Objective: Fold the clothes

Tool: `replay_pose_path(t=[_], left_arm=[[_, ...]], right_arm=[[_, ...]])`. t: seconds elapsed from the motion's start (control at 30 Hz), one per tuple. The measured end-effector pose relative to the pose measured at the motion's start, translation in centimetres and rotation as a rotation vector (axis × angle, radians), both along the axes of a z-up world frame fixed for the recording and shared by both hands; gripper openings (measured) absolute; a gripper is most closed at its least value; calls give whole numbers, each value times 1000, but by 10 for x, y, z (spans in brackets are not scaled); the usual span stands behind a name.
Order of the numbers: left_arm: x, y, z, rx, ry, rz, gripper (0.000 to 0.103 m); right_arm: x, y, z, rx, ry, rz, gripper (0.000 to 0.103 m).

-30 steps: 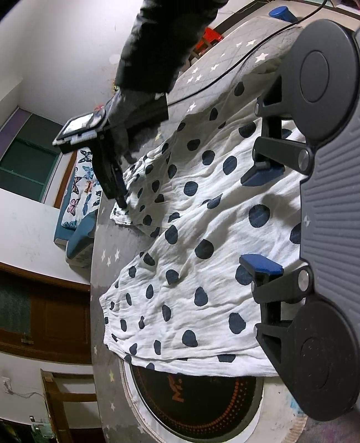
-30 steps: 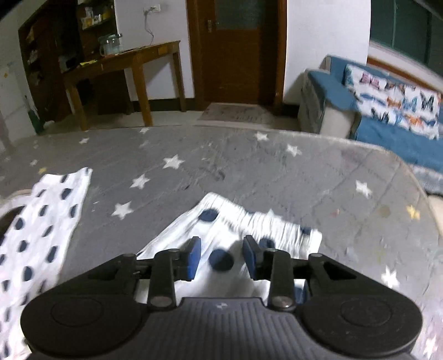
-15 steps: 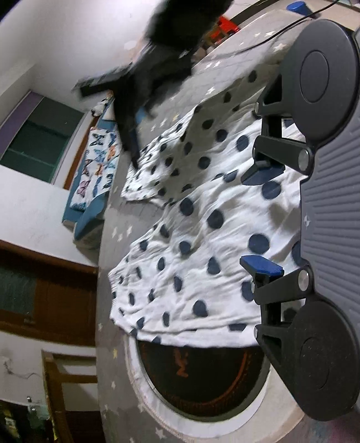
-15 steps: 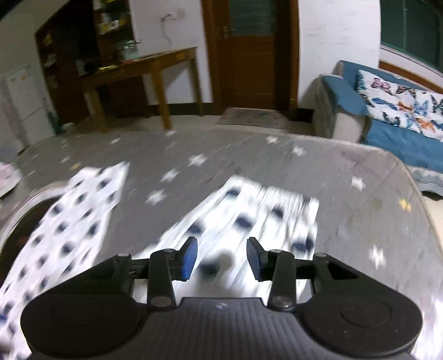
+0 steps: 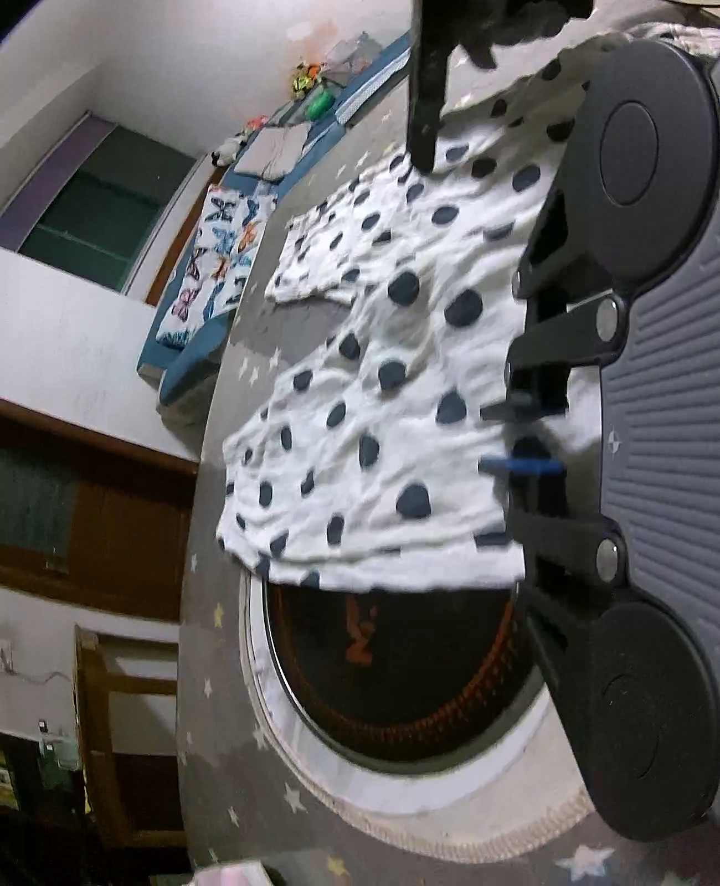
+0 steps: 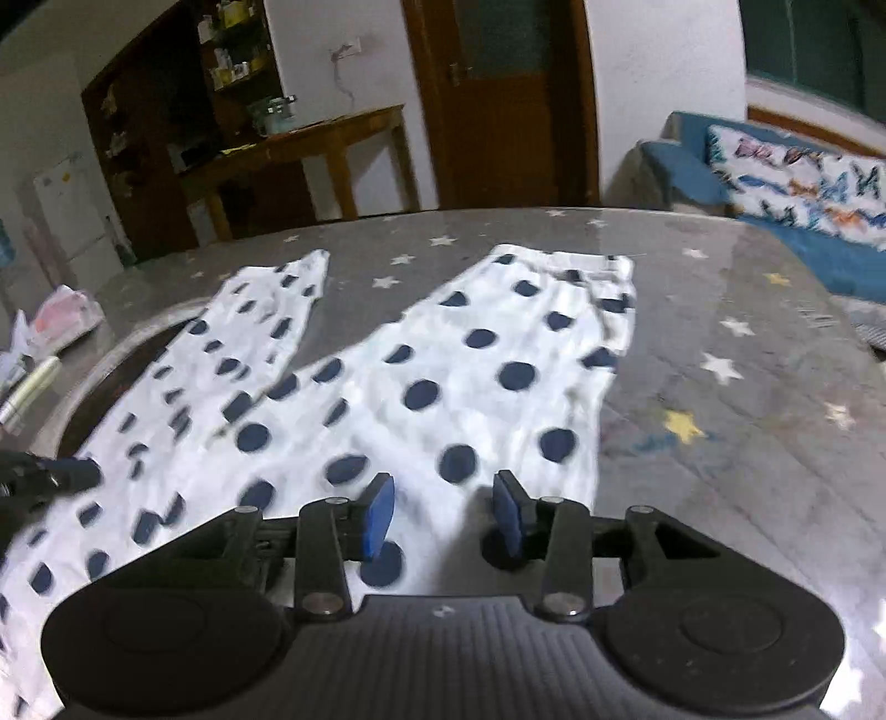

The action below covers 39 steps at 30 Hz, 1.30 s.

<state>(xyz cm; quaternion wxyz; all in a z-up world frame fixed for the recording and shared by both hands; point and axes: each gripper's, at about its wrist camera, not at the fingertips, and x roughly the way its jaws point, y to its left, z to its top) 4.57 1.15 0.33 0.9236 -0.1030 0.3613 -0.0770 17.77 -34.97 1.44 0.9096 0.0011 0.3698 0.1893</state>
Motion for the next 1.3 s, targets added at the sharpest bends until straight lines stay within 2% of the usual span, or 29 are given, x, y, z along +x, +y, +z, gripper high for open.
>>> replay_pose_path(t=[0.07,0.3,0.37,0.5,0.67,0.87,0.97,1.13,1.3], left_arm=[[-3,5,0,25,-7,19,1],[-12,17,6,71,6,82,1],[-12,13,14,75,-15,78,2],[-3,-5,27,66,-64,32,4],[23,-19,15,86,-22,19,4],[23,-13,3,165,-16,41,5],[18,-13,2,248,-34,53,5],[13,-4,4,237,-24,86,6],[-21,-22,21,192,-71,17,6]], right_arm=[[-8,-4,-1,-34,-20,-22,36],[-25,-10,4,-122,-45,-74,35],[-29,-8,11,-113,-77,-73,35],[-29,5,17,-31,-63,-15,36],[-22,26,3,-16,-31,27,36],[-25,23,-3,-44,-28,5,36],[-33,17,-3,-97,-37,-9,36],[-49,3,0,-137,-36,-54,36],[-79,7,19,-83,-89,-3,37]])
